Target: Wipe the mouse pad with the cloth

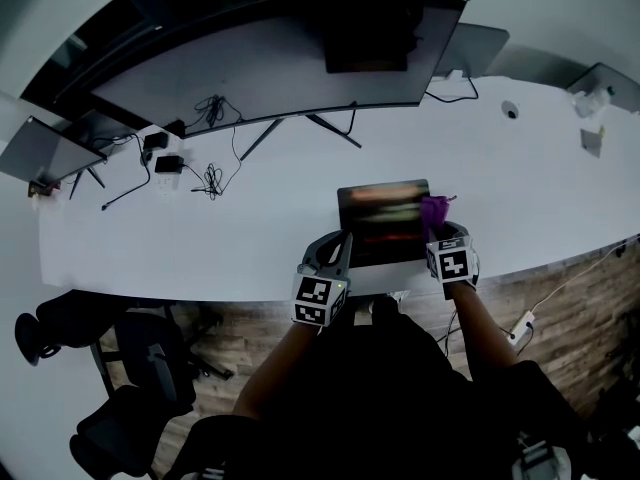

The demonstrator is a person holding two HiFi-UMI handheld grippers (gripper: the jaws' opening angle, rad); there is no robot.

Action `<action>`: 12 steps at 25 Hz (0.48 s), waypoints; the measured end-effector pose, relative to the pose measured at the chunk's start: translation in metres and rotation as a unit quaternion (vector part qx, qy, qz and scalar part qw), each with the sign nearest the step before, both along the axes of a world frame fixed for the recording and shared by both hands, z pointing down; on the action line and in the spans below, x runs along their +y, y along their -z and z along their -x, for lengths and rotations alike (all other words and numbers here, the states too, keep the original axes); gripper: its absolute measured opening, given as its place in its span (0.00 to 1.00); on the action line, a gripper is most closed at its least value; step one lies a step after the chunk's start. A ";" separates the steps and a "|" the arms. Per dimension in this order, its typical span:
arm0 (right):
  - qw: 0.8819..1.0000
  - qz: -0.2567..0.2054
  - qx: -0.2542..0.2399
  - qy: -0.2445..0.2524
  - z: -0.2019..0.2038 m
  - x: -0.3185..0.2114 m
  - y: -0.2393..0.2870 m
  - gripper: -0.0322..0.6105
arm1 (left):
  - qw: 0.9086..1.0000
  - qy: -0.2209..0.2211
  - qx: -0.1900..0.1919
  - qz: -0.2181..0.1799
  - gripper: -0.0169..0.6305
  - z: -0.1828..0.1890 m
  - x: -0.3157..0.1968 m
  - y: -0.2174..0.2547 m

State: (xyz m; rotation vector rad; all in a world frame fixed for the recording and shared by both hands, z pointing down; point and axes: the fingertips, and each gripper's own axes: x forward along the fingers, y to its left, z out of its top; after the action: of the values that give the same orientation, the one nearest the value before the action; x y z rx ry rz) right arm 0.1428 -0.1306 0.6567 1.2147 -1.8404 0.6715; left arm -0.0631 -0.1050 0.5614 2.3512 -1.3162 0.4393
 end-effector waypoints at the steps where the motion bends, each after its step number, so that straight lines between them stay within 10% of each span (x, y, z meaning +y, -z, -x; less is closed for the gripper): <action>1: 1.000 0.001 0.001 -0.001 -0.001 0.000 0.000 0.16 | 1.000 -0.003 -0.004 0.000 0.06 0.000 0.001 -0.002; 12: 1.000 -0.008 0.017 0.000 -0.009 -0.003 0.007 0.16 | 1.000 -0.011 -0.005 0.001 0.06 -0.006 0.005 -0.003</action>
State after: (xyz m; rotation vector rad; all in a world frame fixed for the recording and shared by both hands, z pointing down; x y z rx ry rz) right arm 0.1518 -0.1334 0.6493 1.2283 -1.8213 0.6342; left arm -0.0571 -0.1004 0.5640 2.3666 -1.2939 0.4595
